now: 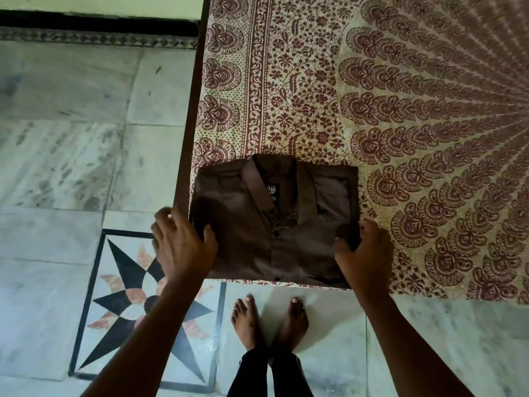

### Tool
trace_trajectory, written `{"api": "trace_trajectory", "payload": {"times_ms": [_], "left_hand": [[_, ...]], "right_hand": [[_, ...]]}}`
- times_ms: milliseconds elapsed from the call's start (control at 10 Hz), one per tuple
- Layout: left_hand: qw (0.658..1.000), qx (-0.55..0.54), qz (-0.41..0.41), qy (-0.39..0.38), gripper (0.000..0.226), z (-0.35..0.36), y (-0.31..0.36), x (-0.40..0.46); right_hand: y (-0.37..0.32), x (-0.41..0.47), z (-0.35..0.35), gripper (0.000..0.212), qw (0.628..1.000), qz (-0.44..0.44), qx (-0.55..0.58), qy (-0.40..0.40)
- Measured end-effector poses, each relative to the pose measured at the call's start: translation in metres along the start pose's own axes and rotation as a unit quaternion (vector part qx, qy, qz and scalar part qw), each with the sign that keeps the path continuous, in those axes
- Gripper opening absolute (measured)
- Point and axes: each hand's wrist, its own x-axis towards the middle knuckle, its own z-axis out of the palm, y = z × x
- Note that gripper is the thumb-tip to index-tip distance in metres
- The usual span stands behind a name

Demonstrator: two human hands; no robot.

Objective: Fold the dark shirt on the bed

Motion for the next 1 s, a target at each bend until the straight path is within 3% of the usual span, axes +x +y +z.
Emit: {"api": "trace_trajectory", "payload": {"times_ms": [100,200,300,400,500,600,700,800,900,1000], "left_hand": [[0.983,0.025,0.178,0.042,0.065,0.013,0.016,0.010],[0.964,0.090,0.249,-0.017,0.066,0.039,0.018,0.032],[0.959,0.125,0.253,-0.016,0.067,0.067,0.009,0.050],[0.960,0.125,0.251,-0.003,0.070,0.072,0.007,0.054],[0.967,0.104,0.234,0.016,0.070,0.057,0.013,0.039],[0.969,0.083,0.233,0.026,0.070,0.043,0.011,0.001],[0.958,0.116,0.262,-0.017,0.074,0.050,-0.008,-0.028],[0.953,0.148,0.261,-0.046,0.077,0.068,-0.029,-0.031],[0.950,0.143,0.276,-0.039,0.077,0.072,-0.031,-0.024],[0.959,0.076,0.269,-0.045,0.073,0.061,-0.023,-0.030]], "right_hand": [[-0.019,0.010,0.020,0.048,0.974,-0.211,-0.042,0.076],[-0.033,0.037,0.046,0.051,0.950,-0.295,-0.083,0.058],[-0.022,0.065,0.067,0.062,0.953,-0.258,-0.157,0.034],[-0.012,0.077,0.071,0.069,0.962,-0.199,-0.184,0.036],[-0.022,0.063,0.060,0.068,0.962,-0.194,-0.184,0.050],[-0.022,0.019,0.048,0.068,0.954,-0.244,-0.164,0.053],[0.000,-0.025,0.053,0.072,0.946,-0.265,-0.188,-0.008],[0.038,-0.033,0.057,0.071,0.934,-0.266,-0.232,-0.046],[0.058,-0.019,0.047,0.068,0.927,-0.279,-0.248,-0.027],[0.060,-0.021,0.038,0.067,0.938,-0.271,-0.212,-0.035]]}}
